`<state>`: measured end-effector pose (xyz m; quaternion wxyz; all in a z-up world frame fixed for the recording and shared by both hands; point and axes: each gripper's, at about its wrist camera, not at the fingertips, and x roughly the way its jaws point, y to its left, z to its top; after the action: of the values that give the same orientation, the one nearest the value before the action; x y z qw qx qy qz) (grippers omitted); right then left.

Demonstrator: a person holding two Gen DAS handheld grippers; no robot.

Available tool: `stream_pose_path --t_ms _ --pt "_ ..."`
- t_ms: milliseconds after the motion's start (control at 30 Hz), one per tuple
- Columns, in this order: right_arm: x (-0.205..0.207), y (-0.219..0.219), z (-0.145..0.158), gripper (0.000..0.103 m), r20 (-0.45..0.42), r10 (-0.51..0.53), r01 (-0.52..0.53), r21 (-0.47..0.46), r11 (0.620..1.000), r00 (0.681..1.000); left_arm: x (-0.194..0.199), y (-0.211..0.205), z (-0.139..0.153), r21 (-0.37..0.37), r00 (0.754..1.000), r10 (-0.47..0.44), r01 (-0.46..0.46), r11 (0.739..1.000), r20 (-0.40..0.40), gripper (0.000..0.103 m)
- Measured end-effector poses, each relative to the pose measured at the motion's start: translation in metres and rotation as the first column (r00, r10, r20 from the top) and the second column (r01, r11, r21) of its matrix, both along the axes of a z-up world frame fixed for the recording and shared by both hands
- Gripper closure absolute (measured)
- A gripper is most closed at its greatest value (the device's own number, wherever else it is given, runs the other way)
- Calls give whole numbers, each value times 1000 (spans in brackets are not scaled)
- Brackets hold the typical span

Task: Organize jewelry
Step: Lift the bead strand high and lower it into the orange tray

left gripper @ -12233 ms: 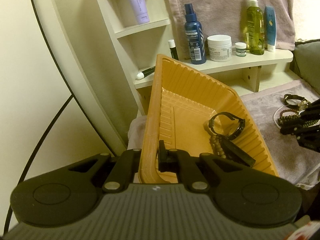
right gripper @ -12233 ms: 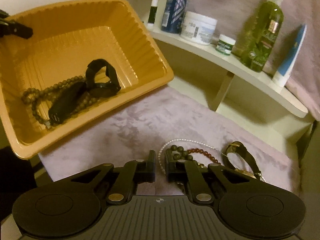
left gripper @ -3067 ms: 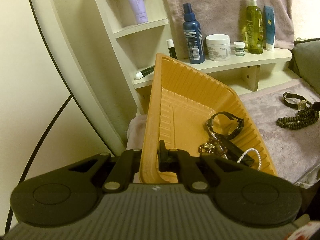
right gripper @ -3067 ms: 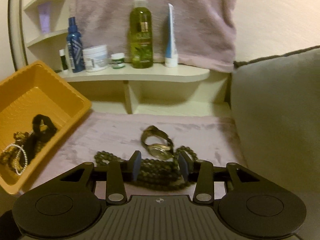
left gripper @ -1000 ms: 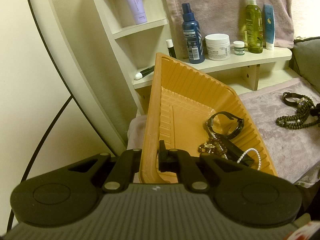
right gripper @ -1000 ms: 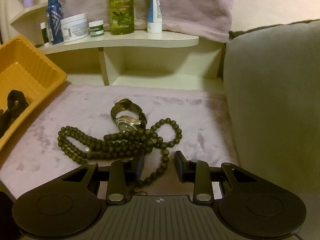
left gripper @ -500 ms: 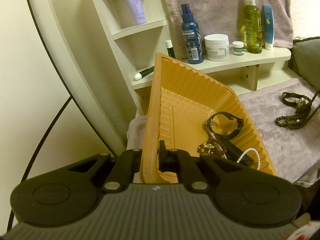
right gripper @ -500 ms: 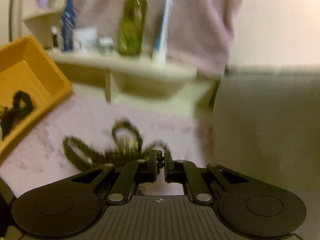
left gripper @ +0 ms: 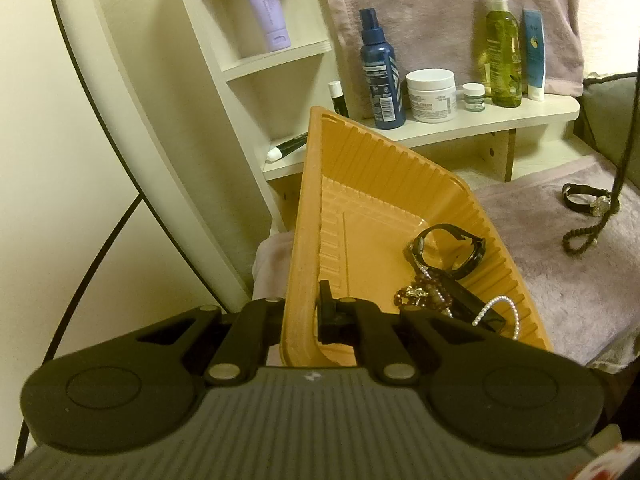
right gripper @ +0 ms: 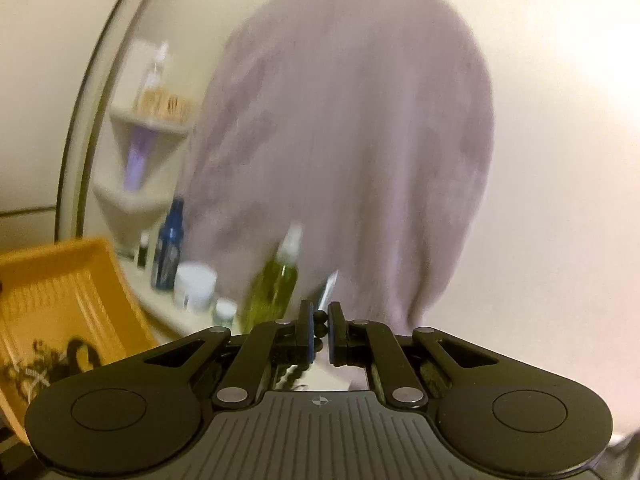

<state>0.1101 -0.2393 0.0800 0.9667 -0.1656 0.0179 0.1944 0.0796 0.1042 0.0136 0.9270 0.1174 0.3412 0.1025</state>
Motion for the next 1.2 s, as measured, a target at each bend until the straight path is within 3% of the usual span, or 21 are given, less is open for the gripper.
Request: stream_pose_path --t_ms 433,700,967,1200 --pt "-27 4 92 97 226 46 -55 30 998 973 1 1 1 -3 1000 -3 3 1000 -6 98" --pt "-33 39 134 97 271 183 -210 73 975 945 1 3 0 -6 1000 -3 3 1000 -9 99" --pt "-29 118 147 97 285 353 -389 79 918 891 1 6 -1 -15 1000 -3 3 1000 -12 99" --pt "-1 161 127 97 181 415 -439 123 890 892 3 6 -1 -19 1000 -5 5 1000 -14 99"
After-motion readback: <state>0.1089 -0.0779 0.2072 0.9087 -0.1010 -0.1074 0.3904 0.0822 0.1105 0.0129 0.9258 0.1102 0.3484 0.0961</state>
